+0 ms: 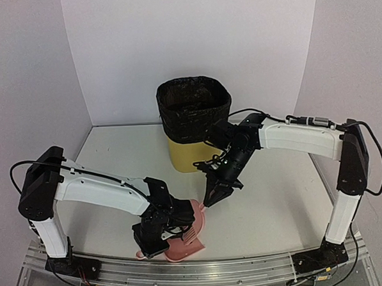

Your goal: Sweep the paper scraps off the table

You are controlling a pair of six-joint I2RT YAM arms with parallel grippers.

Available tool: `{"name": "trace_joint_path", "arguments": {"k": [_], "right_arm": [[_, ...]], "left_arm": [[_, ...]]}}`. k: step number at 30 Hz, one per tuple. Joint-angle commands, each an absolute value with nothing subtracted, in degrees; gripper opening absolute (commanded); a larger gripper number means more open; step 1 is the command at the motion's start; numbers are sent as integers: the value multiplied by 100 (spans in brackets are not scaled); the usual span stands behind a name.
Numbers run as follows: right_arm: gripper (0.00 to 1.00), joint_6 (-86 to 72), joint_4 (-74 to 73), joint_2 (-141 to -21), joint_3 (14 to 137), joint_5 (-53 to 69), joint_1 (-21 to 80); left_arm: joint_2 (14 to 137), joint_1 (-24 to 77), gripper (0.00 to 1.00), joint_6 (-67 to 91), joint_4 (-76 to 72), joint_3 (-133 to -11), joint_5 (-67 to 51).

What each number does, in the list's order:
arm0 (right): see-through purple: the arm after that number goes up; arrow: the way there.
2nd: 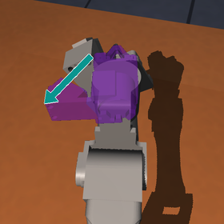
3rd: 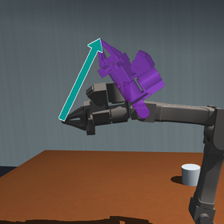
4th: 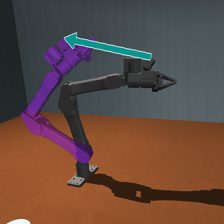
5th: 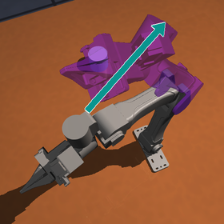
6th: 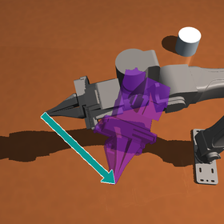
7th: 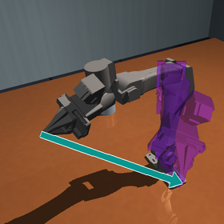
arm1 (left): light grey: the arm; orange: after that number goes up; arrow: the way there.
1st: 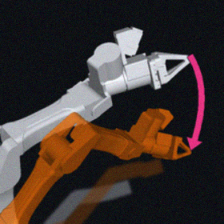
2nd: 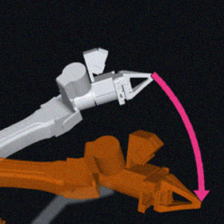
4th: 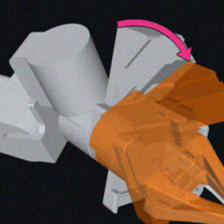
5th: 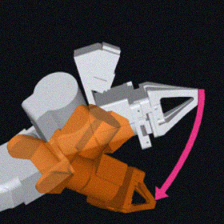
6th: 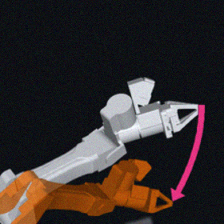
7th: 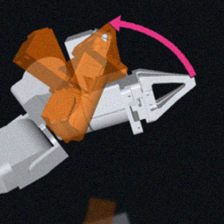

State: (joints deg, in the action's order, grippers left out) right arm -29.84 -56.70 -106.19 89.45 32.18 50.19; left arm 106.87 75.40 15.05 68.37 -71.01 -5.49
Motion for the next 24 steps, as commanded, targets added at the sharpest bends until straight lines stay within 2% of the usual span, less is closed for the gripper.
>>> {"name": "trace_joint_path", "arguments": {"k": [1,24], "right_arm": [[0,-2866,-5546,-10481,9073,3422,5045],[0,-2916,-5573,-9427,9008,2523,5037]], "left_arm": [[10577,7564,0,1669,6662,-7323,-171],[10021,7556,0,1863,6139,-6991,333]]}}
